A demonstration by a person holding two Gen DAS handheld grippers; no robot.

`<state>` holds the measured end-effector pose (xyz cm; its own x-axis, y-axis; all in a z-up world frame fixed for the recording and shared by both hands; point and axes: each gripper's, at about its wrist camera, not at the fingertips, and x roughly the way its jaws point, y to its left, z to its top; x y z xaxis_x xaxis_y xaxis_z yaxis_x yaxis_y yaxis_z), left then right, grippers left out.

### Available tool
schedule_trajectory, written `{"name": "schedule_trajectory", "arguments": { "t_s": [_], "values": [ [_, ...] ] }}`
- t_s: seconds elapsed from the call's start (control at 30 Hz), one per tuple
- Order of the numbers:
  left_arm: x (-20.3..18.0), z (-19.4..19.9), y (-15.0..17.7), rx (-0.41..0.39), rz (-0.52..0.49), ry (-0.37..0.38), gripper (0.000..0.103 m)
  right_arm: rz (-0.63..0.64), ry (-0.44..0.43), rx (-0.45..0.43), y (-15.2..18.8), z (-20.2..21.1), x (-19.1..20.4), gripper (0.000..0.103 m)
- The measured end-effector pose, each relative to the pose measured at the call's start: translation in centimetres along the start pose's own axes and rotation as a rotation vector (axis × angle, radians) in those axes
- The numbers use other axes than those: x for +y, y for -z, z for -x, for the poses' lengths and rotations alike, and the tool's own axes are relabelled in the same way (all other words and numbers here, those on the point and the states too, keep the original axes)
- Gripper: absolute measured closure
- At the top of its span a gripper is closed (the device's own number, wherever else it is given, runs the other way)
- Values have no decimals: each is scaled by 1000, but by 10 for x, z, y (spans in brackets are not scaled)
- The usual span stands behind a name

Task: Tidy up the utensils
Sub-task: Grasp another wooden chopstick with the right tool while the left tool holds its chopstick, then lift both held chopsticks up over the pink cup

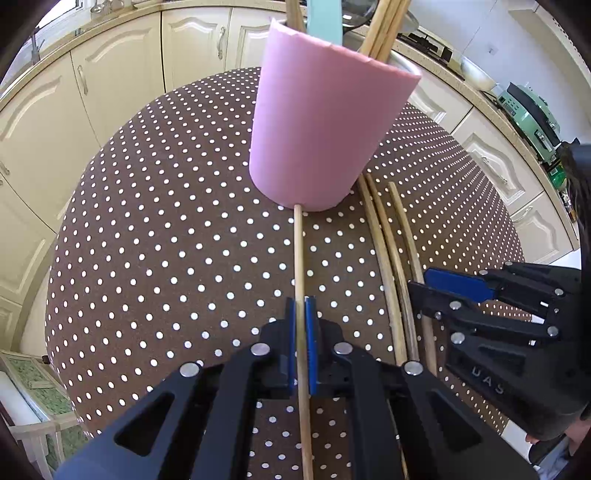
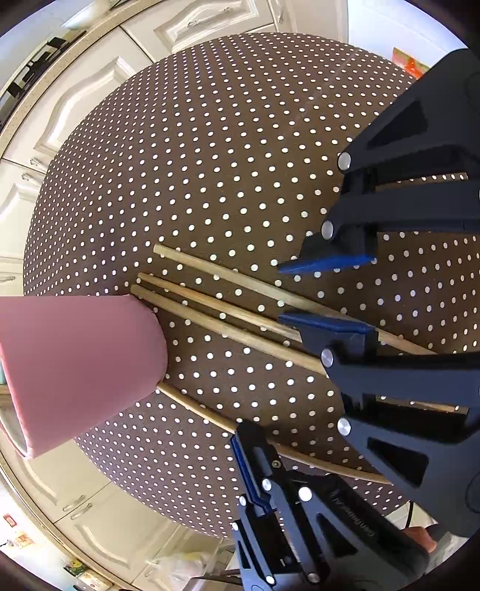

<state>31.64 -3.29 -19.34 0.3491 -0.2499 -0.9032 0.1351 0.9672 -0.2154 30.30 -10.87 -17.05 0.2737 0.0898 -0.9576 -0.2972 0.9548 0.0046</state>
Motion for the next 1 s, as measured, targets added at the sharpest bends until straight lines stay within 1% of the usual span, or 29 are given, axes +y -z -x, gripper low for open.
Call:
{"name": "schedule_trajectory", "arguments": {
  "t_s": [0.03, 0.1, 0.2, 0.3, 0.47, 0.53, 0.7, 0.87, 1.0],
  "values": [
    [4, 2, 3, -6, 4, 6, 98, -3, -4, -10, 0, 1, -1, 92],
    [8, 6, 7, -22, 16, 24, 98, -27, -34, -36, 5, 3, -6, 97],
    [12, 14, 14, -64, 13, 46, 98, -68, -95, -91, 17, 4, -21, 97],
    [12, 26, 21, -113, 18, 76, 98, -101, -165, -176, 28, 14, -33, 97],
    [11, 56, 36, -202, -3, 118, 98, -129, -241, -310, 45, 38, -46, 97],
    [7, 71, 40, -254, -21, 140, 98, -133, -275, -365, 51, 52, -51, 97],
    [-5, 112, 43, -431, -79, 176, 98, -134, -343, -536, 64, 91, -60, 97],
    [-17, 152, 37, -631, -140, 164, 98, -96, -377, -694, 55, 127, -56, 97],
    [-28, 173, 28, -780, -175, 160, 98, -73, -363, -839, 39, 154, -50, 97]
  ]
}}
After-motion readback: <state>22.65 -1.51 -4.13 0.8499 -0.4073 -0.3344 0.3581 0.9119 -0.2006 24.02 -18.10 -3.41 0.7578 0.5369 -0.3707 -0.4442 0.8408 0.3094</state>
